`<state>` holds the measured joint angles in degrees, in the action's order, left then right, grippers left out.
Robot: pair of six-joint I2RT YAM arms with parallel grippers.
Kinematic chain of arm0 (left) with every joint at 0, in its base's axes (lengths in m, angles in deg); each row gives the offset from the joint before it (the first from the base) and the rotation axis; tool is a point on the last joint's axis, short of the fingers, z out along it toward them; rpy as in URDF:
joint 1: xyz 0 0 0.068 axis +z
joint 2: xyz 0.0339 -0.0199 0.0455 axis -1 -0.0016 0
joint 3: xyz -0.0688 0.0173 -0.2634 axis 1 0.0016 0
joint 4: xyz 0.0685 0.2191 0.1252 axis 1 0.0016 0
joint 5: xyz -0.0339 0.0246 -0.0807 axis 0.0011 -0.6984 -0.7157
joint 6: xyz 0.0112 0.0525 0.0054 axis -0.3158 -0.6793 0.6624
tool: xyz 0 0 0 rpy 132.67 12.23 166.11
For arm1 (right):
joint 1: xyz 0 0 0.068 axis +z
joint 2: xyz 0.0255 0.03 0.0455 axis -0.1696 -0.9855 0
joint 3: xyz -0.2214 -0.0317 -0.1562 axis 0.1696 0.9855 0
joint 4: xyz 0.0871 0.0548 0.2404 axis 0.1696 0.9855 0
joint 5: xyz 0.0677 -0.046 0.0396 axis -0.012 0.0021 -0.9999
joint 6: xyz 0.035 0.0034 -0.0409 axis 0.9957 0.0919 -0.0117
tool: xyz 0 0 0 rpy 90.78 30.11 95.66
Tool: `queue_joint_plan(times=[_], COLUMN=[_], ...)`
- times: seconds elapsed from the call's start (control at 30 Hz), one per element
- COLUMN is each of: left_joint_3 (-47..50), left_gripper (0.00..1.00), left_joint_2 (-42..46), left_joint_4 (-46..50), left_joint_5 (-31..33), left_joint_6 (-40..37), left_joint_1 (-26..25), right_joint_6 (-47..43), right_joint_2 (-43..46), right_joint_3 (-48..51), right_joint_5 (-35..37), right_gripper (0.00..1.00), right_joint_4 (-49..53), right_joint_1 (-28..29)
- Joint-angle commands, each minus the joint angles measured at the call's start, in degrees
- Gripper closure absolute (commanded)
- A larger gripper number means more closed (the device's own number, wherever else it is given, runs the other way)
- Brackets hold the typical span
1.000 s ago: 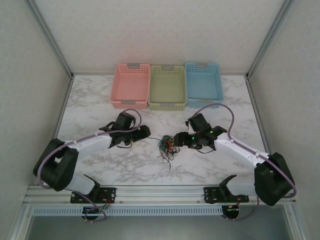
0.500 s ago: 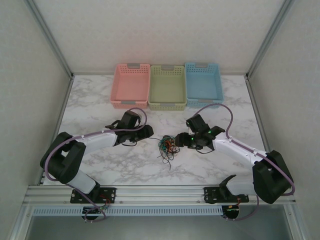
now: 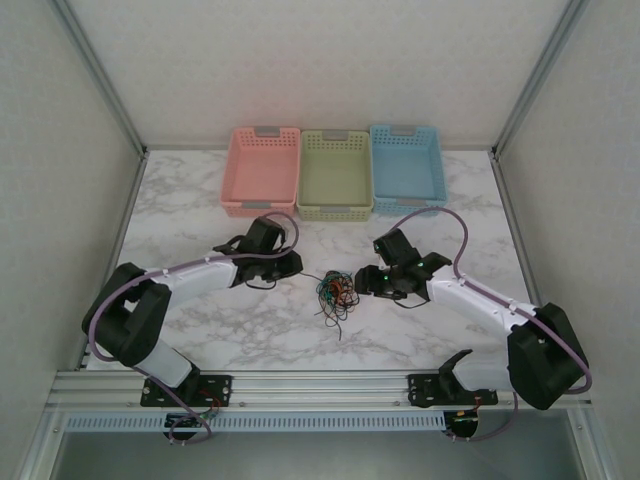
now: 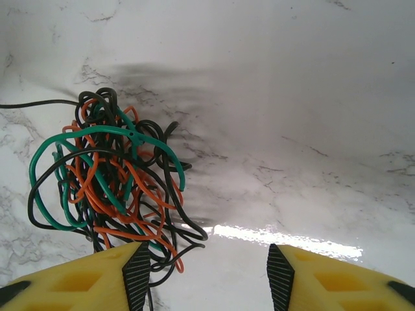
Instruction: Untangle the cables
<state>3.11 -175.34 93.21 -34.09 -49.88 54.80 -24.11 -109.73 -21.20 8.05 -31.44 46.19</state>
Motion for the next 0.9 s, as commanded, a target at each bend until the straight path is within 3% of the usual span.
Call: queue_joint_plan(times=[0.0,0.07,0.33,0.57,0.73,0.87], left_joint_3=[-1.79,-2.09,-6.12,-16.50,-24.06,-28.59], left_gripper=[0.92,1.00,1.00,1.00,1.00,1.00], left_joint_2=[-0.13,1.57,8.24,16.63,20.90,24.11], left_joint_4=[4.10,5.42,11.41,20.68,21.10,24.56], left_joint_5=[-1.12,-0.13,2.26,2.05,-5.37,-4.38], left_joint_6=[-1.90,-2.34,-3.98,-7.56,-5.22,-6.57], left_joint_1=[-0.48,-0.48,-0.47,-0.48,-0.39,-0.57], right_joint_6=[-0.02,0.11,-0.26,-1.31,-1.40,-1.31], right_joint_2=[1.80,2.48,4.93,10.38,11.93,11.79], right_joint_3=[0.64,0.45,0.09,-0.76,-1.85,-2.52], right_joint_5=[1.75,1.89,2.41,2.27,0.13,-2.08], right_gripper=[0.47,0.47,0.49,0.48,0.38,0.31], right_joint_4=[1.69,1.80,2.55,2.10,0.46,-1.43], right_joint_1=[0.49,0.49,0.49,0.49,0.50,0.49])
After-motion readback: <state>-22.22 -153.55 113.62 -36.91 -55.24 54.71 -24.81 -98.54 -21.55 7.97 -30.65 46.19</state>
